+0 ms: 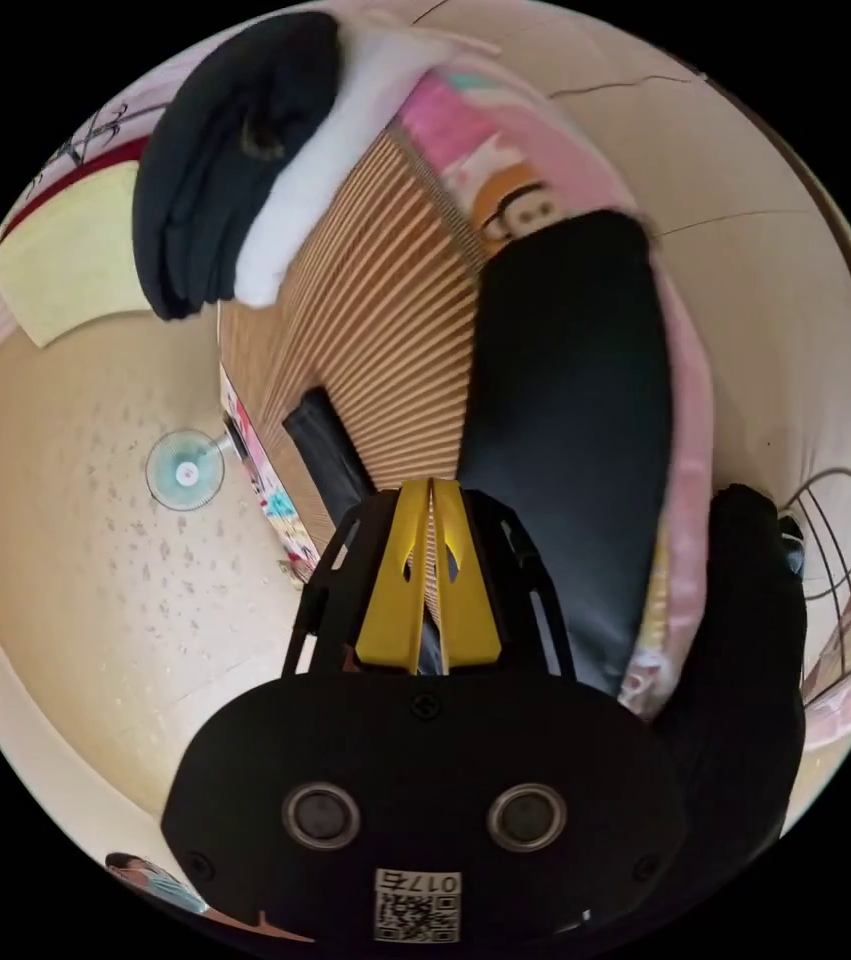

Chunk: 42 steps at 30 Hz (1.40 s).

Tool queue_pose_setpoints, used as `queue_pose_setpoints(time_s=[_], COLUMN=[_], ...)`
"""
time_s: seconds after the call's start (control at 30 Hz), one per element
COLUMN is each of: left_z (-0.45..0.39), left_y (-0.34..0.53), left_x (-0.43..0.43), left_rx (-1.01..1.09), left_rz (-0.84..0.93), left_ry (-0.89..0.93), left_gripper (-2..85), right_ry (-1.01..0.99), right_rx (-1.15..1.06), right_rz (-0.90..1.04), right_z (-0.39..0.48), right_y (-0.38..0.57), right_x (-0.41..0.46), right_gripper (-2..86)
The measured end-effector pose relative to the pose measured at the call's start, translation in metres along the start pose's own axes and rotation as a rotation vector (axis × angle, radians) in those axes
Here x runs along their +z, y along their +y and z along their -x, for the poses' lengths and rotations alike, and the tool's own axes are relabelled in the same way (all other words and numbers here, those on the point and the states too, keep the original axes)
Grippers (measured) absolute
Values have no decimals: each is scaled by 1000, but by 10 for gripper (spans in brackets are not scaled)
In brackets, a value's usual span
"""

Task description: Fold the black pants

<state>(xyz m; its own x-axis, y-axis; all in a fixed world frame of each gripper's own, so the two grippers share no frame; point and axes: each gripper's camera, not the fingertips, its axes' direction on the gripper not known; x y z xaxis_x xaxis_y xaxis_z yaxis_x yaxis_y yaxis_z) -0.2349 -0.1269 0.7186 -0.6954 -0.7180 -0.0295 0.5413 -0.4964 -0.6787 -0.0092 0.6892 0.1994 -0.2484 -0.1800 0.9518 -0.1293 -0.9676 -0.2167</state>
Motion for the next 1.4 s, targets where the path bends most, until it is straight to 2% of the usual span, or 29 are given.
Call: queue_pose_setpoints(time_s=[0.17, 0.37, 0.6, 0.77, 0.9, 1.03, 1.13, 1.27, 1.4], left_z=[-12, -30, -26, -23, -11, -20, -47, -93, -158], left_y=[-35, -42, -8, 25, 42, 54, 64, 60, 20], left_x=[18, 43, -32, -84, -119, -145, -162, -175, -159], left_rx=[-25, -7, 183, 174, 102, 95, 149, 217, 220], left_rz=[24, 261, 297, 285, 249, 238, 213, 175, 124], left_ry=[-39, -94, 164, 180, 199, 229, 328, 429, 420], left_gripper=[132, 50, 41, 39, 39, 36, 25, 14, 25], right_ry=[48, 120, 20, 78, 136, 334, 271, 319, 307], right_rx=[16, 105, 163, 75, 25, -215, -460, -684, -747], right_rz=[-27, 26, 57, 158, 218, 248, 288, 270, 334], right_z=[-26, -63, -102, -102, -95, -37, 37, 149, 222], right_y=[-4, -6, 8, 9, 3, 15, 43, 80, 101], right_x=[-65, -94, -82, -53, -39, -48, -39, 3, 90], right_gripper=[4, 15, 94, 119, 82, 39, 29, 23, 21])
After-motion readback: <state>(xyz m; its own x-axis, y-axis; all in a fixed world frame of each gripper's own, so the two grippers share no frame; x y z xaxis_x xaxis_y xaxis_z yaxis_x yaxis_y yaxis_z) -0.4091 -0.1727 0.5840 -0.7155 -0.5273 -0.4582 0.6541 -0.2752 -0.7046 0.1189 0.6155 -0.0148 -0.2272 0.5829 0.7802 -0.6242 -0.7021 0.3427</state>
